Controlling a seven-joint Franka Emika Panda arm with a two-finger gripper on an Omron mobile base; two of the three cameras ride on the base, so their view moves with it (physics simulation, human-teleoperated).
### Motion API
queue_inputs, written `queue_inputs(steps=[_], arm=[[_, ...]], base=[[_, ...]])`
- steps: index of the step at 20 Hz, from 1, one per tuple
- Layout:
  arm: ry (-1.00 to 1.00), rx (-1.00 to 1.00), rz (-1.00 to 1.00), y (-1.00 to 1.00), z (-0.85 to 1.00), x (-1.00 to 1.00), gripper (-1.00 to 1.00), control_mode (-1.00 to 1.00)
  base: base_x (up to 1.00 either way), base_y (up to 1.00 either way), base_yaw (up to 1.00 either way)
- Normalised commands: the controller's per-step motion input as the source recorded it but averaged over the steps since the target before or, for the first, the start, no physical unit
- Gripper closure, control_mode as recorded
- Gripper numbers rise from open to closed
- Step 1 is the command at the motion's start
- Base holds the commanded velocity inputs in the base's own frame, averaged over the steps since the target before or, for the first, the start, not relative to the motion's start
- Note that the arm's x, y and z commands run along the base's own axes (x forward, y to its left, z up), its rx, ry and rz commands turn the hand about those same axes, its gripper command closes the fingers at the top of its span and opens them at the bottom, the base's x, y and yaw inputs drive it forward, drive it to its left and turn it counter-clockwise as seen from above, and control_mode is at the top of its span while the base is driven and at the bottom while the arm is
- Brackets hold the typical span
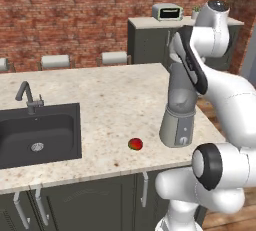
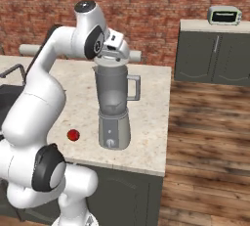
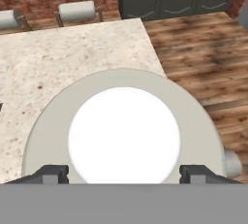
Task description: Open the blender lid, put the mango in the blender, close the lid, and start the blender.
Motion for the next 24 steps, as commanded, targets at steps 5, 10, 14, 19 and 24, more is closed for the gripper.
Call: queue_inputs(steps=[5,10,14,19,24], arm=[[-0.1,0.01,0.0,0.11,0.92,-0.55,1.0,-1.0],[0.03,0.0,0.01,0.83,0.26,-0.61,1.0,-1.0],[0.15,0.0,0.02,1.0,0.0,-0.62,1.0,-1.0],[0.15,-0.01,0.02,1.0,-0.26,-0.56,1.0,-1.0],[0.25,-0.03,0.05,0.99,-0.85,-0.17,1.0,-1.0]], base=[[0.0,0.0,0.0],[0.0,0.0,0.0],[0.0,0.0,0.0],[0.0,0.0,0.0],[0.0,0.0,0.0]])
